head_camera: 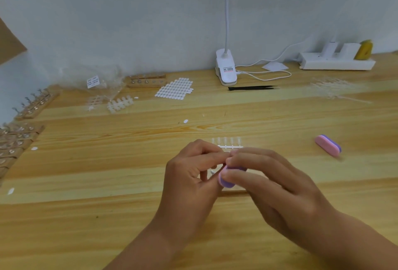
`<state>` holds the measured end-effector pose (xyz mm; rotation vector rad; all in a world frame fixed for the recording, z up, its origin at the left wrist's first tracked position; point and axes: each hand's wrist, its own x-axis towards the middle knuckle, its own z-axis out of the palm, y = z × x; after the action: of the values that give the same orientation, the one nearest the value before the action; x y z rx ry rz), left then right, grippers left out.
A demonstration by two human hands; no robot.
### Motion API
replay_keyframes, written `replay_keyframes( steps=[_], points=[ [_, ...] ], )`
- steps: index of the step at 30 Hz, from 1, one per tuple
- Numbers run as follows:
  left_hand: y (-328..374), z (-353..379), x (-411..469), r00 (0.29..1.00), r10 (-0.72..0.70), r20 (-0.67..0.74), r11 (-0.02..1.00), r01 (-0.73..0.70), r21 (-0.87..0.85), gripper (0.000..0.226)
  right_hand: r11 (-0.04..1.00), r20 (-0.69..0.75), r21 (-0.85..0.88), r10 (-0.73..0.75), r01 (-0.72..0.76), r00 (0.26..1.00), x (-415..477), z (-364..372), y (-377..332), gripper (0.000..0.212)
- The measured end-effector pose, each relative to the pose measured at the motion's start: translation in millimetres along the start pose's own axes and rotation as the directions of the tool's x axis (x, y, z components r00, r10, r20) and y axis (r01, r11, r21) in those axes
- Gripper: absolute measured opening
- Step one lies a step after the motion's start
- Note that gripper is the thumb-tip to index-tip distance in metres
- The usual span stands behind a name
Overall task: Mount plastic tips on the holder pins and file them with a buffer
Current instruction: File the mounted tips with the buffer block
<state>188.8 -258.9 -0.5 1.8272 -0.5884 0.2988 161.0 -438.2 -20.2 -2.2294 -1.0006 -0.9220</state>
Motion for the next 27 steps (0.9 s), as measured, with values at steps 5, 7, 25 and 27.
replay_keyframes(
  steps=[5,7,25,27],
  points=[
    [1,2,2,0.999,-0.032,-0.036,0.999,0.032,0.002,0.014,0.991,-0.048,-0.031,0.13,-0.132,0.99,-2,-14,13,0.032],
    [2,0,1,1.0,-0.02,-0.017,1.0,0.019,-0.003,0.014,0.996,-0.044,0.001,0.086,-0.086,0.995,-1,-5,5,0.032],
    [1,0,1,0.997,-0.072,-0.025,0.997,0.071,-0.035,0.02,0.968,-0.147,-0.085,0.223,-0.237,0.964,1,-22,22,0.03],
    [2,-1,2,0.998,-0.06,-0.03,0.998,0.059,-0.03,0.019,0.977,-0.157,-0.03,0.204,-0.211,0.966,3,-16,14,0.029]
  ],
)
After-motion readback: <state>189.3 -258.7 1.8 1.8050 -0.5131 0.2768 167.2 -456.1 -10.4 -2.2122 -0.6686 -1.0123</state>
